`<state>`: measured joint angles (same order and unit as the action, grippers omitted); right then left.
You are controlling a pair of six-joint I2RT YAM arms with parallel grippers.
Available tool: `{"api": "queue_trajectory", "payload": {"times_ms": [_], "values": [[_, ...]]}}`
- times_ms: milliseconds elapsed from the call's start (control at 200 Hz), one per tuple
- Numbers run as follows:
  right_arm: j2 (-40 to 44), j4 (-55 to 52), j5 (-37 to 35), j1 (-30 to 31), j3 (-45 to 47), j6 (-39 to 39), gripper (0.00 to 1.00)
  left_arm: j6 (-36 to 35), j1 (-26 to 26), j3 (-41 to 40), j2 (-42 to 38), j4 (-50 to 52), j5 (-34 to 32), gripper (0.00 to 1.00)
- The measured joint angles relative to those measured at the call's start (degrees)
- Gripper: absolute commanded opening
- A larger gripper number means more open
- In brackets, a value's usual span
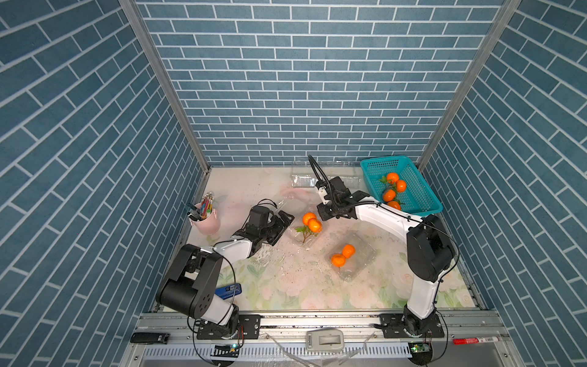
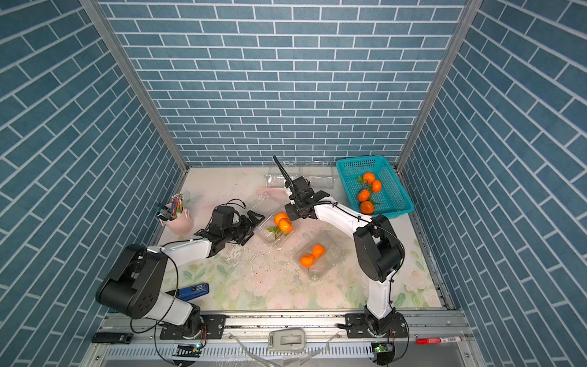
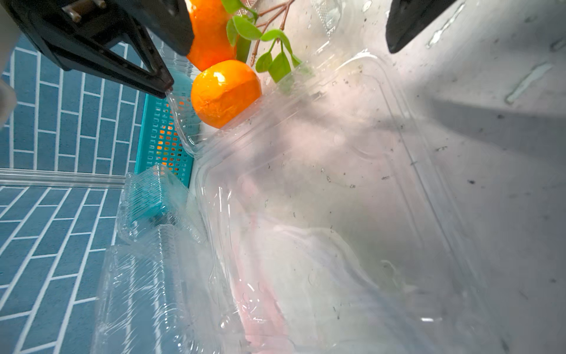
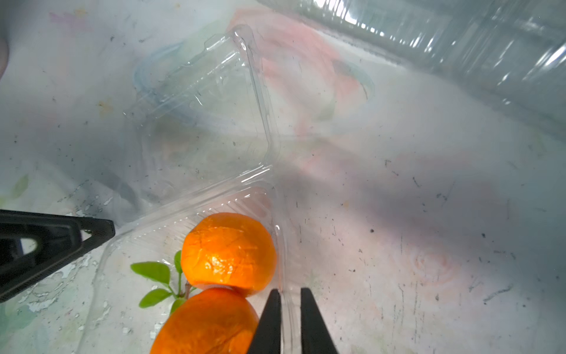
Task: Take oranges out of containers
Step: Adjust the packing box at the center of the board.
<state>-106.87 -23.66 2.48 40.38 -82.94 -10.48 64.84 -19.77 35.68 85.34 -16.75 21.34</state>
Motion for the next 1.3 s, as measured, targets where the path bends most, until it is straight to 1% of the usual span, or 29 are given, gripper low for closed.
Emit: {"api": "queue_trajectory", "payload": {"times_ms": [180,365,525,720,870,1075,1300], "values": [[3.2,0.8,-0.5,0.0,0.4,1.2,0.12,-0.1,0.0,0.3,-2.9,1.9,-1.0,0.99],[4.7,1.1,-1.4,0.0,0.2,2.0,0.1,-1.1,0.0,3.2,-3.4,4.7,-1.2,0.99],[2.4,1.0,-1.4,-0.3,-1.0,2.0,0.09,-1.4,0.0,5.6,-2.2,5.1,-0.9,0.99],[-1.3,0.9,-1.3,-0.7,-1.4,2.0,0.1,-1.5,0.0,5.6,-1.4,5.8,-0.8,0.99],[-2.3,0.7,-1.1,-1.1,-1.4,1.8,0.11,-1.5,0.0,4.5,-1.0,4.8,-0.9,0.99],[-2.5,0.4,-0.6,-1.2,-1.4,1.5,0.18,-0.8,0.3,2.0,2.5,4.0,-1.0,0.99],[-2.5,-1.5,-0.6,-1.2,-1.7,1.4,0.36,-0.3,2.0,1.6,4.7,1.8,-0.5,0.99]]}}
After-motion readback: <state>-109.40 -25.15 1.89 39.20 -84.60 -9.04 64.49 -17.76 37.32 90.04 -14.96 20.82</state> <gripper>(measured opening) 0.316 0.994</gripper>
